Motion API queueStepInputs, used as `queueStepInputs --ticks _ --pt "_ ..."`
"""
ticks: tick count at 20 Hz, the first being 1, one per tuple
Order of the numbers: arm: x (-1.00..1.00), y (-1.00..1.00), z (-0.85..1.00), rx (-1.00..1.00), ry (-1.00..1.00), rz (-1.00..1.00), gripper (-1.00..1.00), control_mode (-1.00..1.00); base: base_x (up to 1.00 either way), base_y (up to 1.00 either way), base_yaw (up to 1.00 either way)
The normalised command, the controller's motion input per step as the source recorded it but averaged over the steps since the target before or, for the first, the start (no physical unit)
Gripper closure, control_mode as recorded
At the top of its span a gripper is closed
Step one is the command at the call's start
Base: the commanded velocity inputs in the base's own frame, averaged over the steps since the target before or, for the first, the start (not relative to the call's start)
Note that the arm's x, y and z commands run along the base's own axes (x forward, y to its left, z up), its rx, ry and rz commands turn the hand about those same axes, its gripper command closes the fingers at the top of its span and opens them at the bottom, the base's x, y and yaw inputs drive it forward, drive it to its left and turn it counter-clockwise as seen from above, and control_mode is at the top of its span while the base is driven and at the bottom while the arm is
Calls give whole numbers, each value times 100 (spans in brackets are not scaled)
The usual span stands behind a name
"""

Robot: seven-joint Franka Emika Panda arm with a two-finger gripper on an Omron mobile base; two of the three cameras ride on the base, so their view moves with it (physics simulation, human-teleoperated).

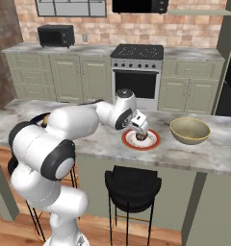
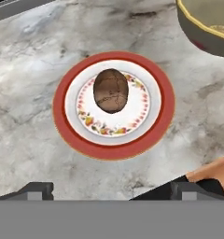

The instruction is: Pick the chicken drumstick and potato from their plates and place them in the bowl. Then put the bowl in the fridge.

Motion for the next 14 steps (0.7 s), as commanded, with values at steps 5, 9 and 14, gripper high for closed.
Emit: queueStepInputs --ticks 5,9,14 --pt "40 -4 -18 0 3 -6 -100 -100 0 0 0" --pt "36 -3 -22 0 1 -9 -100 -100 0 0 0" --pt "34 -4 -21 0 0 -7 -100 -100 0 0 0"
